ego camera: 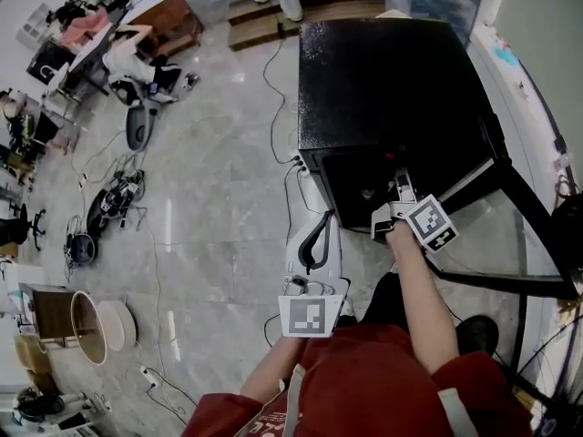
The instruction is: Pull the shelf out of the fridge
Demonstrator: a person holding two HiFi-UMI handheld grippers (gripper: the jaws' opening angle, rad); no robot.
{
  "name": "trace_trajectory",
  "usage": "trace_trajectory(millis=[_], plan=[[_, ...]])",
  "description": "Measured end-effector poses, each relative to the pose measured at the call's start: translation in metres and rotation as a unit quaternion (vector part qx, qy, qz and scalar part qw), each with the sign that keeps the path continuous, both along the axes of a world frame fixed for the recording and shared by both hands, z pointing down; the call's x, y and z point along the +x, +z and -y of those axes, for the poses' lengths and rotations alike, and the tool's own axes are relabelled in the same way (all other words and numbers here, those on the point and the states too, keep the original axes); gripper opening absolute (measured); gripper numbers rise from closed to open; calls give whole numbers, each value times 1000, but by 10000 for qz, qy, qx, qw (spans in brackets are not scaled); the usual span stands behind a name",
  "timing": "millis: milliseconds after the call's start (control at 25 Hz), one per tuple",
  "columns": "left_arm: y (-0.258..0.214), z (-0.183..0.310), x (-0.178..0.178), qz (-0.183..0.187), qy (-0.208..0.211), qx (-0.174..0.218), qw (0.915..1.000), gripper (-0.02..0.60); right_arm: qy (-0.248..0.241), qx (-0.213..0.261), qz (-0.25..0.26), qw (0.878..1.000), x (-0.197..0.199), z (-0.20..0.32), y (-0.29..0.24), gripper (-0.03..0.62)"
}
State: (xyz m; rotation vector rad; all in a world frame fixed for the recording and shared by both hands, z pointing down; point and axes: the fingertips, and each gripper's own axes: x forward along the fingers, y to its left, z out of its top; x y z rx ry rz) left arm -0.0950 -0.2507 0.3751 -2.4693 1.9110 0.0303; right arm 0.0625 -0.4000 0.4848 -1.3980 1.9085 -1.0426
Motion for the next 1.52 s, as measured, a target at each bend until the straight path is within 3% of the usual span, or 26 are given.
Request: trace_trajectory(millis=[160, 320, 640, 920, 1120, 1200, 1320, 1520], plan=[[2, 1, -2, -48, -54, -89, 9999, 6, 107, -161, 718, 9972, -1, 18, 13, 141], [3, 1, -3, -16, -127, -98, 9999, 6, 266, -385, 1613, 9858, 7, 36, 36, 164], [7, 8, -13, 40, -302, -191, 9994, 5, 485, -640, 2143, 9734, 8, 62, 69, 184], [12, 13, -9, 158, -336, -338, 9987, 6, 686, -511, 2405, 9669, 10, 84, 73, 196], [4, 18, -9, 99, -419, 55, 9991, 6, 938, -382, 2624, 9596, 11, 99, 75, 204], [9, 18, -10, 101, -428, -54, 9990, 6, 935, -259, 2653, 9593, 14, 106, 73, 204], [12, 17, -10, 127, -392, -118, 9991, 6, 962, -75, 2808, 9549, 23, 114, 67, 179], [16, 14, -12, 91, -428, -228, 9988, 5, 1140, -117, 2657, 9572, 24, 119, 56, 42]])
